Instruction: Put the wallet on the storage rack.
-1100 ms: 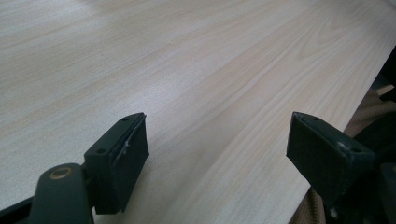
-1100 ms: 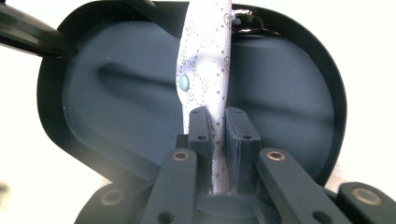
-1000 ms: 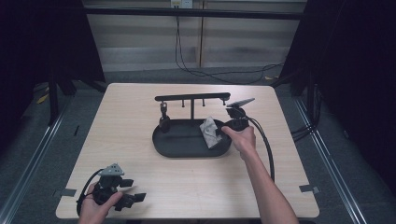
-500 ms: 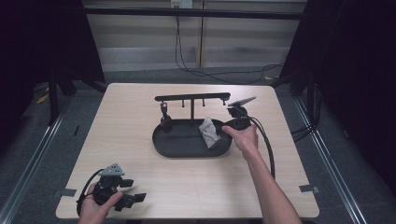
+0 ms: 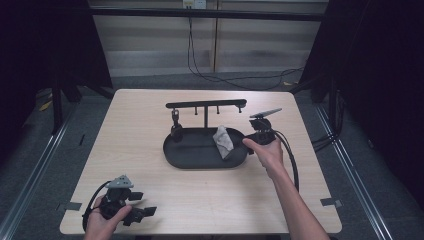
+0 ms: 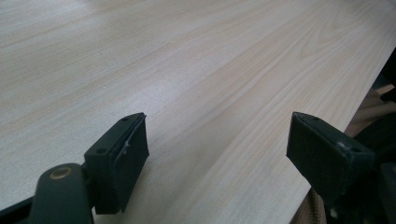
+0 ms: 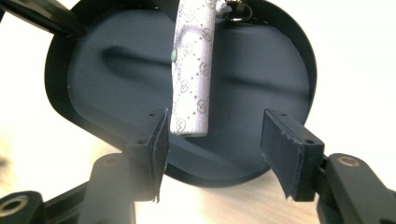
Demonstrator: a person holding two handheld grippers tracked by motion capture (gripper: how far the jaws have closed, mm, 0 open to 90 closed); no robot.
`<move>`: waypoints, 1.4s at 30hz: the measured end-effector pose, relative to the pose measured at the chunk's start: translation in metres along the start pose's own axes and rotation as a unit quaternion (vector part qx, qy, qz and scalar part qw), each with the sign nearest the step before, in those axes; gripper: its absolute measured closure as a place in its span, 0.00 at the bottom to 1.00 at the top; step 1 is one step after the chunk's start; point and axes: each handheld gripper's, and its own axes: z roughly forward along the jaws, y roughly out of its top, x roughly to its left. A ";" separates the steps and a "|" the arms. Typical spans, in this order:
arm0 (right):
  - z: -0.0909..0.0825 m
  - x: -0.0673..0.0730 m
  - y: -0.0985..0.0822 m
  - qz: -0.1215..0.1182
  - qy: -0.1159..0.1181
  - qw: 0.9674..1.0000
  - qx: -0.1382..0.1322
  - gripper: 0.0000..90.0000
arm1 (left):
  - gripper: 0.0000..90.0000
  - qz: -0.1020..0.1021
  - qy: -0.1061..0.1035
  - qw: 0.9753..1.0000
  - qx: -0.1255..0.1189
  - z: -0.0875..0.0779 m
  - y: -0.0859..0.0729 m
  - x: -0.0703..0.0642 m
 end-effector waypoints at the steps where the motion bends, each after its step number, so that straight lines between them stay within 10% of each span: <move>1: -0.001 0.000 -0.001 0.000 0.000 1.000 0.000 0.46 | 0.23 0.000 0.000 1.000 0.000 0.000 0.000 0.000; 42: -0.053 -0.027 -0.110 -0.037 0.012 0.995 -0.092 0.37 | 0.26 -0.039 0.026 0.998 -0.033 -0.005 0.000 0.010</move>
